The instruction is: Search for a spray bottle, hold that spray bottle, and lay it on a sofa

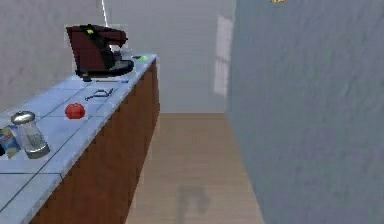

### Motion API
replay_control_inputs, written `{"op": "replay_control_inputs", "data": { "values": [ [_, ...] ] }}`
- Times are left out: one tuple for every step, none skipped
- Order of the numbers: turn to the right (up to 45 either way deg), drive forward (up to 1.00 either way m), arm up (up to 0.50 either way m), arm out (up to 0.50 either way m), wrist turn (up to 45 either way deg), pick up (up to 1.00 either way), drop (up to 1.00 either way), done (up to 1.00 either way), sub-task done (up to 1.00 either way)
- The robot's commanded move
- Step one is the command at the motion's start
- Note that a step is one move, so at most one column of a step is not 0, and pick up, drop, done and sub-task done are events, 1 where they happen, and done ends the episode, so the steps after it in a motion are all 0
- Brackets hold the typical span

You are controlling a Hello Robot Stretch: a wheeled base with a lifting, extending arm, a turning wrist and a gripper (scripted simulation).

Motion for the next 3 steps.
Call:
{"op": "replay_control_inputs", "data": {
  "values": [
    [0.0,1.0,0.0,0.0,0.0,0.0,0.0,0.0,0.0],
    [0.0,0.8,0.0,0.0,0.0,0.0,0.0,0.0,0.0],
    [-45.0,0.0,0.0,0.0,0.0,0.0,0.0,0.0,0.0]
  ]
}}
